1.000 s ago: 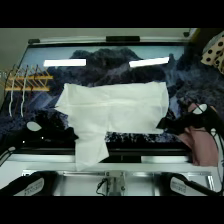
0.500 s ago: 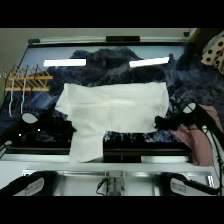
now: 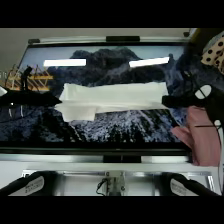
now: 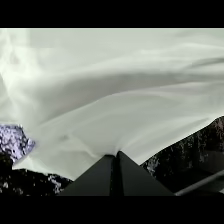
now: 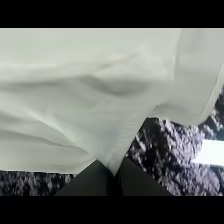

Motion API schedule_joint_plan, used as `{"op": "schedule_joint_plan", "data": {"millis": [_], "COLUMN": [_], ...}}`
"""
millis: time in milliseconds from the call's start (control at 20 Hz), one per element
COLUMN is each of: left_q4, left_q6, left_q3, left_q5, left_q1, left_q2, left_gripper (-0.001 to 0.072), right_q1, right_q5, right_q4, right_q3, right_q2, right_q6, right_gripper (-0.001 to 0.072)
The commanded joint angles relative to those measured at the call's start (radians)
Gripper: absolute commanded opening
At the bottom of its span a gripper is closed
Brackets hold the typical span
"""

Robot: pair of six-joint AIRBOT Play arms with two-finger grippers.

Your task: Fold the shirts.

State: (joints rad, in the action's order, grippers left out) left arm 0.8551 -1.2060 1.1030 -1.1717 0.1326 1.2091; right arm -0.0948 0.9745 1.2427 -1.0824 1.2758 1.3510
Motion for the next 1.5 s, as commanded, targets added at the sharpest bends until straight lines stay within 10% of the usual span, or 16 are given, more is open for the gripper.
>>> {"op": "schedule_joint_plan", "data": {"millis": [0,400,450,500,550,600,1450], "left_q4": [-0.003,-0.004,-0.005,-0.015,-0.026,-0.025,-0.025], "left_q6": [-0.029,-0.21,-0.234,-0.24,-0.239,-0.238,-0.239], "left_q3": [0.217,0.636,0.636,0.636,0.636,0.636,0.705], "left_q5": [0.038,0.046,0.043,0.034,0.027,0.019,-0.183], "left_q1": [-0.052,-0.058,-0.063,-0.065,-0.064,-0.061,-0.081], "left_q2": [0.196,0.649,0.684,0.706,0.715,0.712,0.502], "left_gripper": [0.0027,0.0027,0.0063,0.0303,0.0689,0.072,0.072], "right_q1": [0.07,0.079,0.079,0.079,0.075,0.062,-0.25], "right_q5": [-0.128,-0.175,-0.173,-0.159,-0.131,-0.092,0.176], "right_q4": [0.035,0.043,0.033,0.026,0.035,0.047,-0.4], "right_q3": [-0.168,-0.516,-0.516,-0.516,-0.517,-0.521,-0.543], "right_q2": [0.161,0.544,0.566,0.578,0.578,0.571,0.73], "right_q6": [0.075,0.191,0.194,0.193,0.173,0.146,0.019], "right_gripper": [0.0048,0.0051,0.0221,0.0675,0.0682,0.0684,0.0692]}}
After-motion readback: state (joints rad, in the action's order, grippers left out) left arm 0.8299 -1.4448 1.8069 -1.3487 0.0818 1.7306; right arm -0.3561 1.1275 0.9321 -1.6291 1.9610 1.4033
